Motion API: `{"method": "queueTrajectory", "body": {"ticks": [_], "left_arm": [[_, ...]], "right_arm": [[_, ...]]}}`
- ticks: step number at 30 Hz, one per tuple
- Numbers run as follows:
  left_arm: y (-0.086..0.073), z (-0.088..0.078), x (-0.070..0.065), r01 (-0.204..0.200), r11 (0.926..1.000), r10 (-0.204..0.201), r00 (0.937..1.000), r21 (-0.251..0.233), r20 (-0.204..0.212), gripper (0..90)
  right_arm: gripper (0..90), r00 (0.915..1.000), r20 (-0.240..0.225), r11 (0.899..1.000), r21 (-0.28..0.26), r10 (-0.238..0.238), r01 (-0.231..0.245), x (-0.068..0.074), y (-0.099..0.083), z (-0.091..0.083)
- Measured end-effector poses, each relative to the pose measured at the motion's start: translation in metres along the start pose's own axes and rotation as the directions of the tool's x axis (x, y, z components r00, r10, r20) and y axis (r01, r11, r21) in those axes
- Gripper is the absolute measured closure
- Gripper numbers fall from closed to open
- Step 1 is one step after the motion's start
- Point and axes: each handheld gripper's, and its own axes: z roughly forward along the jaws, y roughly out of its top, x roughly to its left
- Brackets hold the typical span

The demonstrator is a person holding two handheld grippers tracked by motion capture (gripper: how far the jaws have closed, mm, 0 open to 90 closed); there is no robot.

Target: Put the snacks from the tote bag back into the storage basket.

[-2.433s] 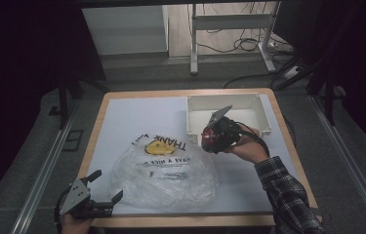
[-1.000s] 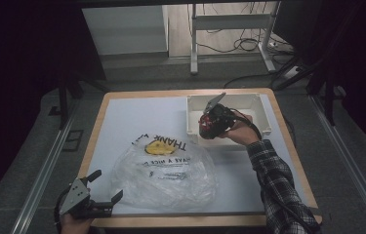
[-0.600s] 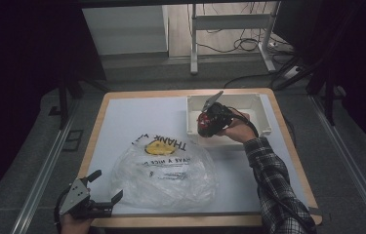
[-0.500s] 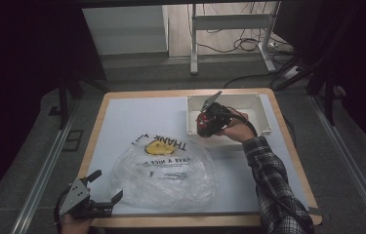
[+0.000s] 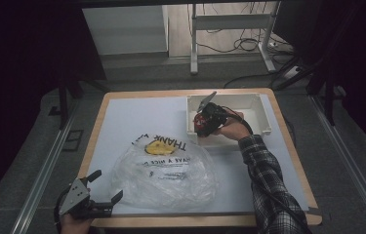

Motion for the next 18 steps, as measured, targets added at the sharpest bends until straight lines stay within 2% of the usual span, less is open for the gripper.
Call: {"method": "queueTrajectory", "body": {"ticks": [18], "left_arm": [[0.0, 0.0, 0.0, 0.002, 1.0, -0.002, 1.0, -0.001, 0.001, 0.0]], "right_arm": [[25.6, 0.9996, -0.025, 1.0, 0.013, -0.01, 0.01, -0.011, 0.003, 0.021]]}}
